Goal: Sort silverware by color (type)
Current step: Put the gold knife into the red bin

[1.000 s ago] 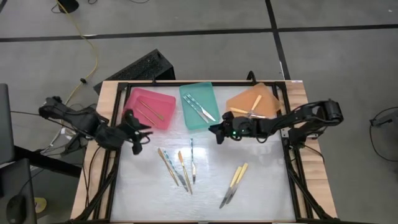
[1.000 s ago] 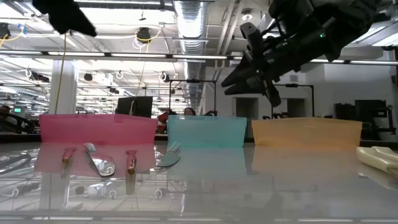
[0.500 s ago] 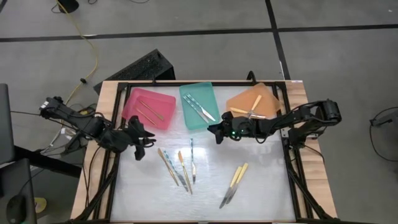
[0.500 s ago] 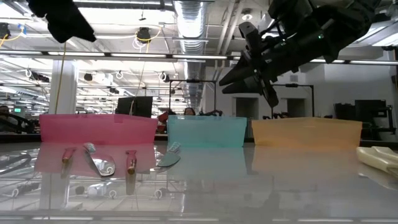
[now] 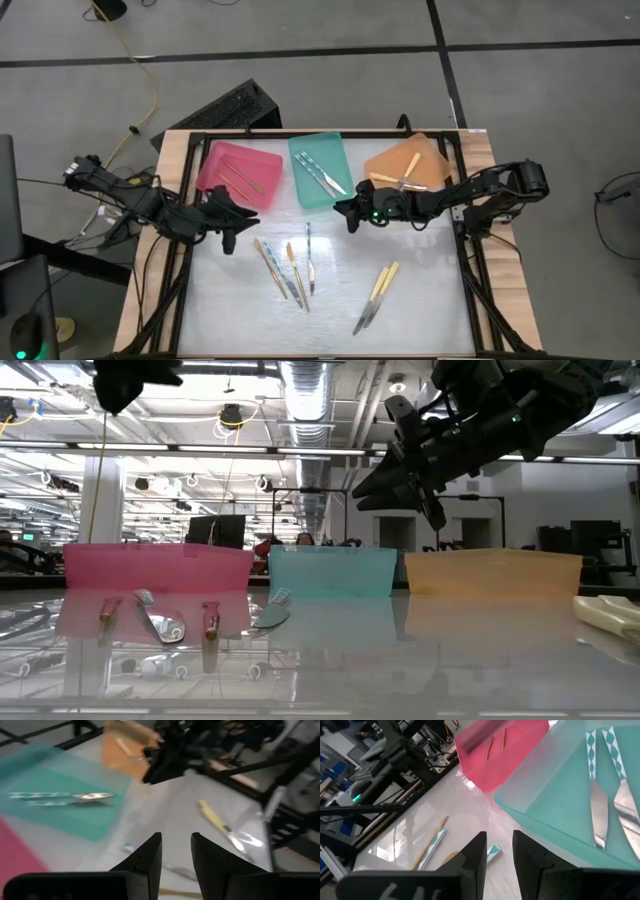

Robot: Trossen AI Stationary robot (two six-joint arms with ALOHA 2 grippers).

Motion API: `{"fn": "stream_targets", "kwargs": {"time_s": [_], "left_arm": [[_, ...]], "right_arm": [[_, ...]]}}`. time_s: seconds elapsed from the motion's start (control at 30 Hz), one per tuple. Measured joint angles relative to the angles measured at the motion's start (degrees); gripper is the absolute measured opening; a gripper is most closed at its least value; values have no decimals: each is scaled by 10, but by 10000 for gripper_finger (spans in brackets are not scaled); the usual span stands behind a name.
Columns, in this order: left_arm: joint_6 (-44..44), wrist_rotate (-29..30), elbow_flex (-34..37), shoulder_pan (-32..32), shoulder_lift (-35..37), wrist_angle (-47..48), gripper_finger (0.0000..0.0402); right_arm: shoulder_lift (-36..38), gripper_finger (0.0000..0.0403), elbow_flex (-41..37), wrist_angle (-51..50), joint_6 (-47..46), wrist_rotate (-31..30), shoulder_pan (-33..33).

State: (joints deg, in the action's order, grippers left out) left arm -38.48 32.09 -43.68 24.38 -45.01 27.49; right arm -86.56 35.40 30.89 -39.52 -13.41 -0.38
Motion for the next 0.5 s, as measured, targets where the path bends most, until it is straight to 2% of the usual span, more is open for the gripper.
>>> {"fn": "stream_targets", "kwargs": {"time_s": [0.2,0.4,0.5], "left_arm": [[49,-42,0,0,0,-59,89],[45,-51,0,0,0,-50,89],[44,-88,0,0,0,-47,89]], "right_arm": [[0,102,0,0,10,0,5],[0,102,0,8,10,0,24],[0,102,0,23,10,-13,41]]}}
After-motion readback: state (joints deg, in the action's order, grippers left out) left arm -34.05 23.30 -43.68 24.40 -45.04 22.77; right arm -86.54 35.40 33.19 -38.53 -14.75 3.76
